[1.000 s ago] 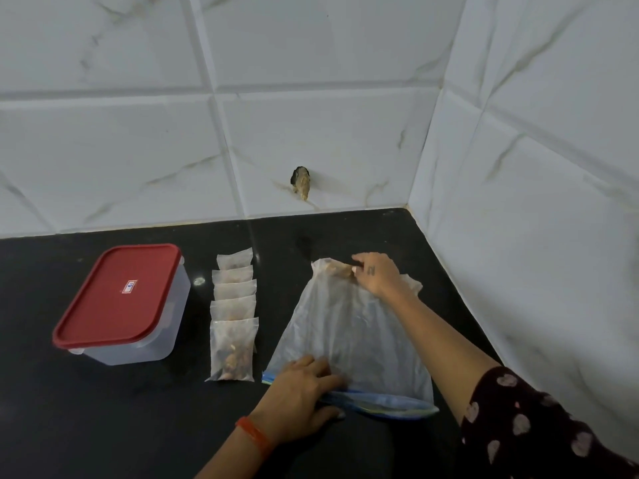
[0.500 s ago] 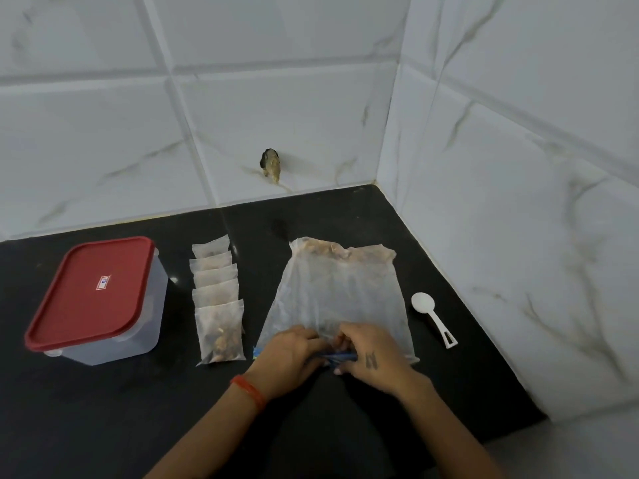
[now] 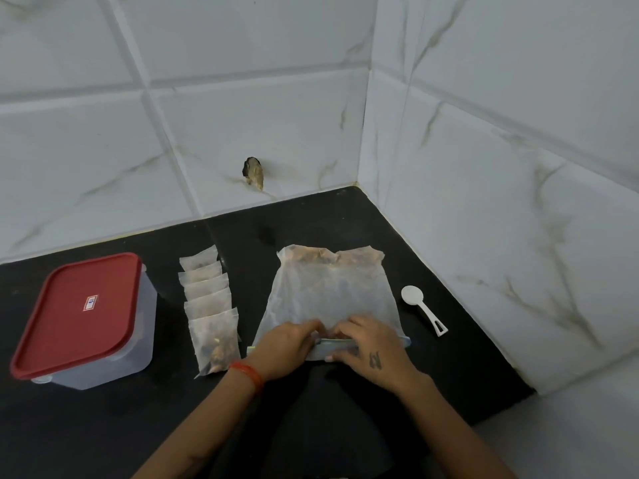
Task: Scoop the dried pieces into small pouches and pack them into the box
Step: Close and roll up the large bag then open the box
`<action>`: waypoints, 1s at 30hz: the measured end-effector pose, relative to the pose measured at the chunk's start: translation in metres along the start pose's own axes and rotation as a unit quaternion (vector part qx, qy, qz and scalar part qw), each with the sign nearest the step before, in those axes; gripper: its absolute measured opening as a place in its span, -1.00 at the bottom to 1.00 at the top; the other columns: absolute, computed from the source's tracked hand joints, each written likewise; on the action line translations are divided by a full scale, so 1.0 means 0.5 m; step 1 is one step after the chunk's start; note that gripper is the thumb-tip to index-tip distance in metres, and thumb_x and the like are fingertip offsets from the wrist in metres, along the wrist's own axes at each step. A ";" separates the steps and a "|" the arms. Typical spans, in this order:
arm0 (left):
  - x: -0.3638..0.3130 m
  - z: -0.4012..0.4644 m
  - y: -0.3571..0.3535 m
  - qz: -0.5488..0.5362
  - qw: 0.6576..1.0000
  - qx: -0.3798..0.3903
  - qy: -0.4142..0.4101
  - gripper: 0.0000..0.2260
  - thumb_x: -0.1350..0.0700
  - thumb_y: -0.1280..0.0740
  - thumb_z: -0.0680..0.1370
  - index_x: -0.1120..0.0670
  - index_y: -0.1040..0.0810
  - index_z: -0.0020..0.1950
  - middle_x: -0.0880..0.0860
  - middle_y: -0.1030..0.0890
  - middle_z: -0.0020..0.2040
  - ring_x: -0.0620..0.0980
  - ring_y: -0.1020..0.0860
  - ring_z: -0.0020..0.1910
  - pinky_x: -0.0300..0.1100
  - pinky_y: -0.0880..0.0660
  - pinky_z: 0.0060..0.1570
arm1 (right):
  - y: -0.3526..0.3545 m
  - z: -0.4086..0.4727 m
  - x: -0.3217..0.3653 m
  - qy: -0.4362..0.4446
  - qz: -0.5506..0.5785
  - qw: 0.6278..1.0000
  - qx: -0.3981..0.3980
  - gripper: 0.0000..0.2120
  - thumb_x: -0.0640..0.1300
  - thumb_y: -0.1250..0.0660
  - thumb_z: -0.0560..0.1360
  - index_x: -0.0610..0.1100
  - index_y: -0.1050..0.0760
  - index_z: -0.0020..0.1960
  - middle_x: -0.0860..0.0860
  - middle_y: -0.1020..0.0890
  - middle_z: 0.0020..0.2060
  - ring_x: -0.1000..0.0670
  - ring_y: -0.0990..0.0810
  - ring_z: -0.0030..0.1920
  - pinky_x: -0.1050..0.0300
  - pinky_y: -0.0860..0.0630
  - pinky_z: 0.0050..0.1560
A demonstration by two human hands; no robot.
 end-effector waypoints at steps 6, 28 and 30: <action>-0.008 -0.006 -0.009 0.155 0.984 -0.038 -0.077 -0.47 -0.26 -0.09 0.42 0.02 -0.55 0.19 0.07 -0.54 0.04 0.06 -0.50 -0.01 -0.09 -0.46 -0.02 | -0.021 0.016 -0.024 -0.039 0.030 0.998 -0.029 -0.91 -0.18 -0.31 0.48 -0.06 -0.57 -0.05 0.02 -0.62 -0.15 0.01 -0.57 -0.14 0.16 -0.46 -0.13; 0.009 0.009 0.008 -0.064 0.998 0.001 0.025 -0.84 0.09 -0.20 0.61 0.03 -0.50 0.16 0.02 -0.59 -0.07 -0.11 -0.55 -0.08 -0.41 -0.43 -0.08 | -0.031 0.004 -0.019 0.038 -0.107 0.992 -0.052 -0.66 0.18 -0.23 0.39 0.07 -0.52 0.09 0.07 -0.55 -0.06 0.10 -0.51 -0.11 0.17 -0.46 -0.11; 0.009 0.012 0.007 0.006 1.000 -0.003 0.014 -0.75 -0.03 -0.15 0.61 0.01 -0.53 0.17 0.02 -0.59 0.04 -0.08 -0.53 0.02 -0.26 -0.43 0.07 | -0.030 0.009 -0.022 0.041 -0.078 0.994 -0.064 -0.73 0.10 -0.23 0.41 0.02 -0.59 -0.01 0.08 -0.56 -0.16 0.09 -0.53 -0.19 0.21 -0.45 -0.17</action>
Point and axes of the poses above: each hand's wrist, its own z-axis towards the middle knuckle, its own y-axis out of the back of the hand, x = y × z, the point moved 3 cm from there along z, towards the middle knuckle
